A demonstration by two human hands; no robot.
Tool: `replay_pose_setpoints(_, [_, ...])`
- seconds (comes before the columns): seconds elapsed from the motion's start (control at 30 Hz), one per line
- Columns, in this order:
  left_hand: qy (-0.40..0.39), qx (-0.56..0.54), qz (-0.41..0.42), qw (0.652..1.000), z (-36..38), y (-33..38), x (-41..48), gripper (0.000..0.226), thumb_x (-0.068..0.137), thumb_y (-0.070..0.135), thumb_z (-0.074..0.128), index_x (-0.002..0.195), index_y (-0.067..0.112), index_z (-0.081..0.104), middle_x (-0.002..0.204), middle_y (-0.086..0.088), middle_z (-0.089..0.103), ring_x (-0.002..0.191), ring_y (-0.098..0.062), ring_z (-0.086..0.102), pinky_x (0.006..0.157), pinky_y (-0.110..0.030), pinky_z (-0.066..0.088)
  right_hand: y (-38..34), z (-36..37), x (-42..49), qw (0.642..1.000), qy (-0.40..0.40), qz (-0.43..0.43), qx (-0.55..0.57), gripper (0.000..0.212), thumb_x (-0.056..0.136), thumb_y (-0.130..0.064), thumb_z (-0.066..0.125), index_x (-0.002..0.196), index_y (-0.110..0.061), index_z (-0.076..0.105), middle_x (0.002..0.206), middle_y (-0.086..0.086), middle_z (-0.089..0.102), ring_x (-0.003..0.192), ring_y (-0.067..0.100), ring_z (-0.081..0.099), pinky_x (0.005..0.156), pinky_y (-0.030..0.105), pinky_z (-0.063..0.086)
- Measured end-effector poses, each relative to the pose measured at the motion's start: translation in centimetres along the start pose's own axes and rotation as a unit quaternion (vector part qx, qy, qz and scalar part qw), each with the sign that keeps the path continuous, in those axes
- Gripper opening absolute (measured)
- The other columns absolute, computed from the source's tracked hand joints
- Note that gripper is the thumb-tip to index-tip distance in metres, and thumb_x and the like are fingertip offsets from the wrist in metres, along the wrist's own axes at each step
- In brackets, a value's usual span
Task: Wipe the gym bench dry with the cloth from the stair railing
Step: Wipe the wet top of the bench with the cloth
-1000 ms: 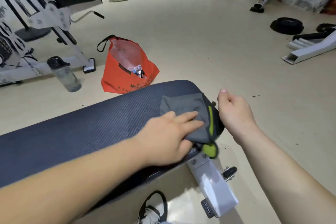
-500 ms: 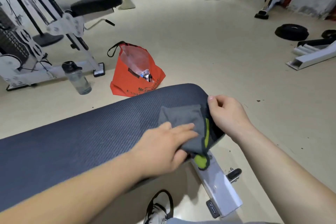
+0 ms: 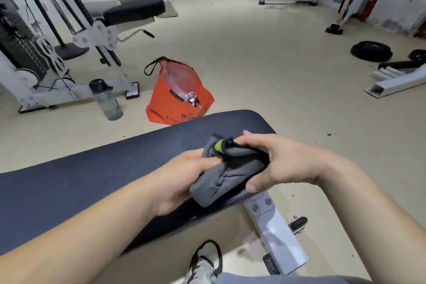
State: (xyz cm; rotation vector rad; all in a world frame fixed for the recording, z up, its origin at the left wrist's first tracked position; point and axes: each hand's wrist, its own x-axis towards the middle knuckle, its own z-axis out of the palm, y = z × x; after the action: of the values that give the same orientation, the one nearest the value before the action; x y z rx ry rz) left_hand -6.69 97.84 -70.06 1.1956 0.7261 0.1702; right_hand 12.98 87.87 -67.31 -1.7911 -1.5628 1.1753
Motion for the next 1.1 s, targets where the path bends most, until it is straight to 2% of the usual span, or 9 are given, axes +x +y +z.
replay_pose_setpoints(0.07, [-0.032, -0.084, -0.022, 0.996, -0.2, 1.9, 0.3, 0.026, 0.091, 0.012, 0.065, 0.115, 0.005, 0.074, 0.112, -0.014, 0.076, 0.100, -0.023, 0.070, 0.103, -0.039, 0.050, -0.4, -0.4, -0.2, 0.990, 0.043, -0.032, 0.131, 0.044, 0.074, 0.000, 0.088, 0.110, -0.019, 0.069, 0.110, -0.004, 0.076, 0.107, 0.014, 0.069, 0.100, 0.040, 0.050])
replay_pose_setpoints(0.17, [-0.053, -0.099, -0.013, 0.994, -0.2, 4.1, 2.3, 0.034, 0.091, 0.022, 0.069, 0.120, 0.004, 0.072, 0.113, -0.014, 0.071, 0.099, -0.024, 0.067, 0.099, -0.042, 0.049, 0.0, -1.1, 0.4, 0.963, 0.206, -0.008, 0.175, 0.025, 0.078, -0.005, 0.086, 0.097, -0.009, 0.070, 0.092, 0.006, 0.077, 0.081, 0.015, 0.069, 0.081, 0.036, 0.054])
replay_pose_setpoints(0.23, [0.039, -0.038, 0.014, 0.998, -0.1, 5.1, 3.9, 0.020, 0.098, 0.021, 0.060, 0.108, 0.007, 0.072, 0.101, -0.013, 0.065, 0.080, -0.021, 0.064, 0.075, -0.036, 0.055, 1.0, -1.4, 1.2, 0.941, 0.325, 0.038, 0.091, 0.022, 0.084, -0.016, 0.081, 0.104, -0.021, 0.071, 0.099, -0.002, 0.077, 0.090, 0.015, 0.072, 0.082, 0.033, 0.053])
replay_pose_setpoints(0.3, [0.192, 0.120, 0.045, 0.973, -0.8, 4.9, 5.2, 0.016, 0.099, 0.020, 0.057, 0.098, 0.011, 0.070, 0.093, -0.007, 0.065, 0.073, -0.020, 0.064, 0.066, -0.033, 0.056, 2.5, -1.4, 1.8, 0.916, 0.376, 0.131, -0.048, 0.049, 0.088, -0.030, 0.074, 0.135, -0.028, 0.061, 0.132, 0.001, 0.064, 0.123, 0.023, 0.062, 0.100, 0.036, 0.049])
replay_pose_setpoints(0.43, [0.198, 0.548, 0.103, 0.806, -3.6, 3.1, 5.8, 0.038, 0.091, 0.030, 0.063, 0.129, 0.023, 0.066, 0.129, -0.001, 0.065, 0.117, -0.021, 0.060, 0.099, -0.035, 0.050, 3.2, -0.4, 2.5, 0.942, 0.271, 0.137, -0.139, 0.063, 0.090, -0.045, 0.069, 0.149, -0.035, 0.051, 0.166, 0.001, 0.032, 0.154, 0.020, 0.029, 0.123, 0.040, 0.030])
replay_pose_setpoints(0.53, [0.162, 0.696, 0.049, 0.698, -5.5, 2.7, 5.3, 0.051, 0.086, 0.045, 0.056, 0.135, 0.032, 0.059, 0.146, 0.003, 0.050, 0.131, -0.026, 0.047, 0.103, -0.046, 0.049, 3.1, 1.3, 3.6, 0.965, 0.117, 0.135, -0.190, 0.063, 0.099, -0.050, 0.055, 0.158, -0.036, 0.037, 0.173, -0.005, 0.013, 0.160, 0.015, 0.007, 0.129, 0.041, 0.012])
replay_pose_setpoints(0.6, [0.140, 0.714, 0.027, 0.686, -6.3, 2.2, 5.0, 0.051, 0.087, 0.054, 0.050, 0.135, 0.038, 0.059, 0.143, 0.006, 0.052, 0.128, -0.025, 0.047, 0.101, -0.045, 0.050, 3.6, 1.9, 4.5, 0.960, 0.061, 0.160, -0.223, 0.062, 0.104, -0.050, 0.043, 0.162, -0.039, 0.024, 0.174, -0.007, -0.001, 0.160, 0.016, -0.006, 0.129, 0.043, 0.000])
replay_pose_setpoints(0.87, [0.157, 0.701, 0.049, 0.694, -7.5, 0.4, 4.9, 0.052, 0.095, 0.060, 0.043, 0.147, 0.048, 0.043, 0.159, 0.019, 0.037, 0.141, -0.018, 0.035, 0.109, -0.042, 0.045, 3.4, 1.8, 12.5, 0.933, 0.161, 0.180, -0.266, 0.057, 0.107, -0.047, 0.027, 0.162, -0.039, 0.020, 0.175, -0.003, -0.002, 0.161, 0.023, -0.006, 0.128, 0.051, -0.002])
replay_pose_setpoints(1.1, [0.166, 0.692, 0.066, 0.700, -8.2, 0.2, 5.0, 0.053, 0.093, 0.064, 0.045, 0.145, 0.050, 0.046, 0.156, 0.020, 0.040, 0.140, -0.016, 0.035, 0.107, -0.039, 0.043, 1.6, 3.7, 9.3, 0.953, 0.025, 0.089, -0.290, 0.055, 0.109, -0.043, 0.028, 0.163, -0.041, 0.017, 0.173, -0.012, -0.005, 0.159, 0.013, -0.009, 0.129, 0.041, -0.003])
